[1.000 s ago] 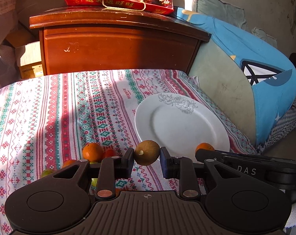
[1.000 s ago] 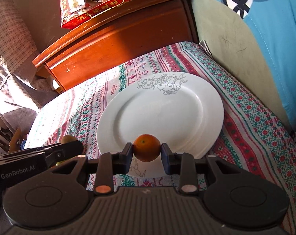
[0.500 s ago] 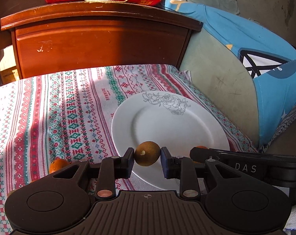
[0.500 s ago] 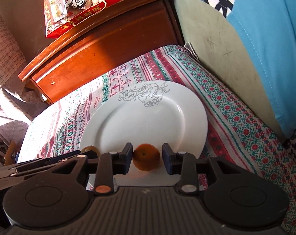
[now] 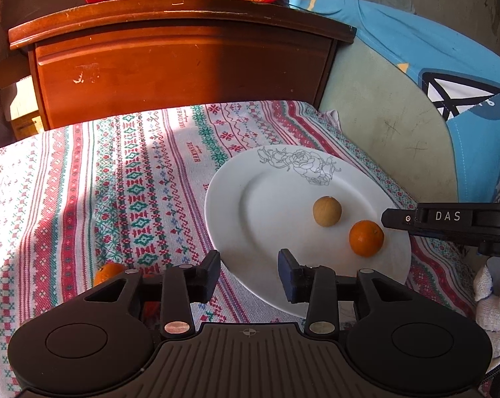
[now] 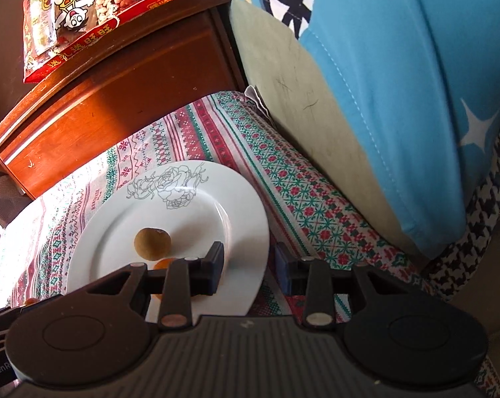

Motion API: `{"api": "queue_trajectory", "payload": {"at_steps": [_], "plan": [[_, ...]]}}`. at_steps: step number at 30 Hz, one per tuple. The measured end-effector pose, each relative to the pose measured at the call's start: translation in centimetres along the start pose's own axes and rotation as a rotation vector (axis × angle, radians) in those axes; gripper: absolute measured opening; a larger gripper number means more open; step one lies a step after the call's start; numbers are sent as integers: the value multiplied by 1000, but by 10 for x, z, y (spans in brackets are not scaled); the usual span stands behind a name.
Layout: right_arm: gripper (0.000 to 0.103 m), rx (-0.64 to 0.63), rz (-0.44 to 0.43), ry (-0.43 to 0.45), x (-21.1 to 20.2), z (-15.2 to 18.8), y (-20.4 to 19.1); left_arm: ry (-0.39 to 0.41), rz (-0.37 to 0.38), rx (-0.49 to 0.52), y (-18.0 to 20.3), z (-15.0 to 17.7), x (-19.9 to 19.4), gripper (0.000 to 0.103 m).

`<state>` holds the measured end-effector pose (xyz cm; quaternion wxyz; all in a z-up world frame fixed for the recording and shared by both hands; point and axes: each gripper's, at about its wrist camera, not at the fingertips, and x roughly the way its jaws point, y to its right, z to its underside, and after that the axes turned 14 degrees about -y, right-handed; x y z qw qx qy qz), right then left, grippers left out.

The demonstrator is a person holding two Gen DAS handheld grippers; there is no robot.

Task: Organize fruits
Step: 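Withdraw both open tools from the plate back toward the fruit pile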

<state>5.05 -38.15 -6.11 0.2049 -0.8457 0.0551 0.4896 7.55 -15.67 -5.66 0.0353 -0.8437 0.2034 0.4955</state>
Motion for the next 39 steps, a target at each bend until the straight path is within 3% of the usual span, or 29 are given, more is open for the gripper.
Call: {"api": "queue_trajectory", "payload": {"at_steps": [6,10,22,30,39], "plan": [[44,-36,-8,-2,2,-1,-4,-11,-13,-4,-1,1,1,37],[44,-77,15,2,4,1,-12,-7,-38,0,-1,3,0,44],[44,-174,-16,-25,6,13,-41,-15,-109,-44,-17,9,-10,45],[44,-201,-44,-56,5,19,-52,-31,-117,-41,-19,18,-25,45],[44,-159,-54,-54,-12,30,-56,-20,-120,-61,-29,30,-62,52]]}}
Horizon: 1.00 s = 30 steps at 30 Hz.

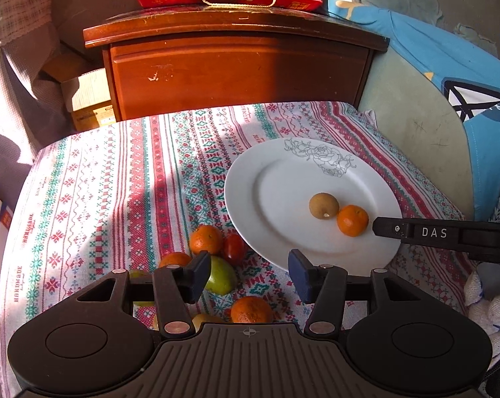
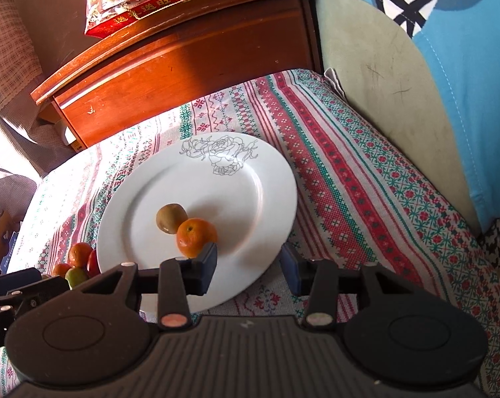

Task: Organize fruits
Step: 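Withdraw both open tools from the plate back toward the fruit pile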

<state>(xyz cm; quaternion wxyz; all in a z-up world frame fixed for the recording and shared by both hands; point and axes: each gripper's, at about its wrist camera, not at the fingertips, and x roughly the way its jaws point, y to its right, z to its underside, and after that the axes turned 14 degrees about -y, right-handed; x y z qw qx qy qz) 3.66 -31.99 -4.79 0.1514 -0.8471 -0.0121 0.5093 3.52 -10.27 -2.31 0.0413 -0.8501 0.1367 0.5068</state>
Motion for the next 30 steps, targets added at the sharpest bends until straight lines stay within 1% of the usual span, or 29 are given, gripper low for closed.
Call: {"api": "queue_trajectory", "payload": {"at_steps": [3,6,10,12,17,21,25,30], "plan": [[44,-3,-25,10,-8,5,-6,2,-7,-22,-10,4,-11,58],[44,-13,-52,12,-15,12,-13,4,-16,-47,-21,12,-20,60],[44,-36,-89,10,-24,27,-24,-11,-16,-84,-35,20,-25,61],[44,-45,-114,5,-28,36,-30,-5,-17,-103,-42,26,-30,61],[44,-91,-169,-19,-33,58,-46,1,-26,-120,-49,37,-38,61],[44,-141,-206,-43,-32,74,-60,-12,-37,-126,-54,47,-38,61],[44,-187,-234,-56,-29,82,-73,-29,-46,-140,-61,56,-37,61],[44,-238,-231,-65,-23,87,-88,-53,-71,-159,-72,64,-34,61]]}}
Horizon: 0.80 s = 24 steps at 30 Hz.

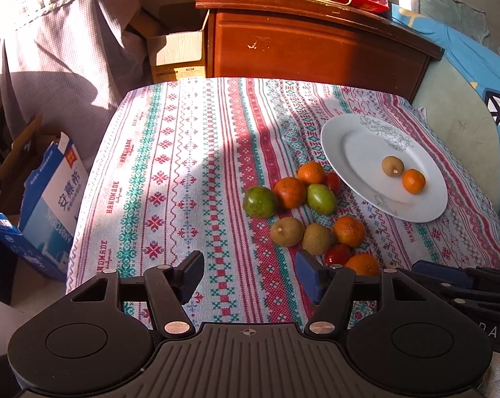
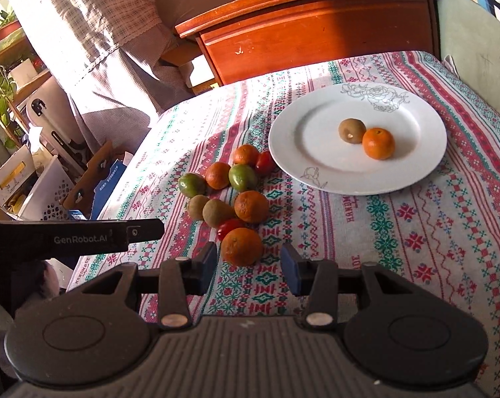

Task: Organize fruits
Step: 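Withdraw both open tools from the plate back toward the fruit pile, then grasp another kiwi with the left tool while the right tool grasps a mandarin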

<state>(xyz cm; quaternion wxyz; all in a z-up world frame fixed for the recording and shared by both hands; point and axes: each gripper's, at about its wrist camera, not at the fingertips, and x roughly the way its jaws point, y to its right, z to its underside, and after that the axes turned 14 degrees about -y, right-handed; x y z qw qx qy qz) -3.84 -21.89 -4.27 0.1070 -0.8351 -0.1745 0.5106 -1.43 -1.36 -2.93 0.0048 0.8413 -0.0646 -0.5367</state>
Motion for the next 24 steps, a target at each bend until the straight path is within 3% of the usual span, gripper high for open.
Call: {"api": "queue_trajectory", "payload": {"at_steps": [10,14,24], "plan": [[40,-51,70,-12,23,2,-10,-16,22,-40,-14,2,10,61],[29,-71,72,-4,23,3,-12,17,25,2,-7,1,13,61],[29,-14,100,9,13,0,2,61,42,79,4,-4,25,56]]}}
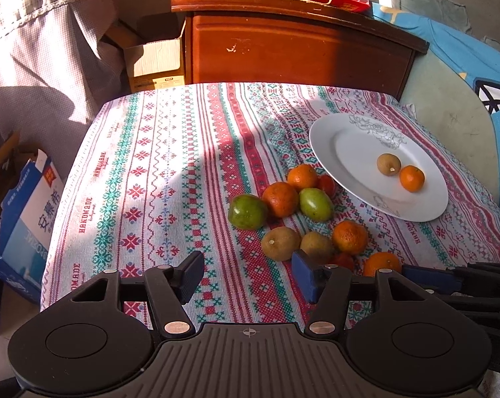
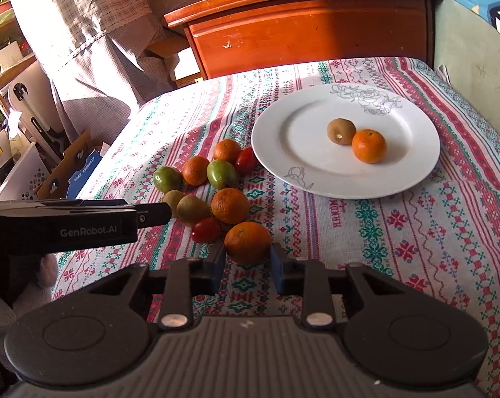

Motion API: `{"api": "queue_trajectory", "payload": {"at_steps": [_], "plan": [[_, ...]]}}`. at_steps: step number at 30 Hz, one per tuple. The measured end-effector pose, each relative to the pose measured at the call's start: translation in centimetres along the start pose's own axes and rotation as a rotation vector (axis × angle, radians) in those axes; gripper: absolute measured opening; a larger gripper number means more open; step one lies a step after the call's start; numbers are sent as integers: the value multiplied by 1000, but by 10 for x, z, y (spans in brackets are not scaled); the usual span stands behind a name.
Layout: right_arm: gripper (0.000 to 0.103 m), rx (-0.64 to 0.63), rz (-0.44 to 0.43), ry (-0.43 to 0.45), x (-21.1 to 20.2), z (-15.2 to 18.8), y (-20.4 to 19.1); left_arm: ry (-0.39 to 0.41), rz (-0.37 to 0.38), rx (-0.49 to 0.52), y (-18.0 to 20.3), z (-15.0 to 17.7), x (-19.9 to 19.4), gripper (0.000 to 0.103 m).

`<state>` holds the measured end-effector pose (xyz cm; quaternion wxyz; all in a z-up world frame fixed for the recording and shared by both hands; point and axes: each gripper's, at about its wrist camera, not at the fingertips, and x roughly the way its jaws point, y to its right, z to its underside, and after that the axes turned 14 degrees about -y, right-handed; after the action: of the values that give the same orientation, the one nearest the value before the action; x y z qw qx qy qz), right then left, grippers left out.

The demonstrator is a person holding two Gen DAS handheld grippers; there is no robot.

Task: Organize fruits
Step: 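Grasp another kiwi with the left tool while the right tool grasps a mandarin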

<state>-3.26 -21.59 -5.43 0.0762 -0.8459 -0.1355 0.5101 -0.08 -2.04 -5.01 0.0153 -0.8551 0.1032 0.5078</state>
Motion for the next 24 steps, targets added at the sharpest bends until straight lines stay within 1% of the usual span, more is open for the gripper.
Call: {"api": "queue_trajectory", "payload": {"at_steps": [3,7,10,17,20,22,24], "plan": [[29,11,-2,-1,0,0,3,12,17,12,2,-2,4,55],[31,21,-9,-3,1,0,5,16,35,31,4,-3,10,44],[33,27,-14,-2,2,0,5,21,33,47,6,-3,13,44],[33,33,-18,-2,3,-1,6,29,56,63,8,-4,18,42],[33,33,-18,-2,3,-2,5,28,36,83,12,-3,20,40],[32,33,-17,0,4,-2,5,30,28,90,14,-3,20,33],[31,32,-16,3,4,-2,5,28,40,88,13,-2,20,31]]}}
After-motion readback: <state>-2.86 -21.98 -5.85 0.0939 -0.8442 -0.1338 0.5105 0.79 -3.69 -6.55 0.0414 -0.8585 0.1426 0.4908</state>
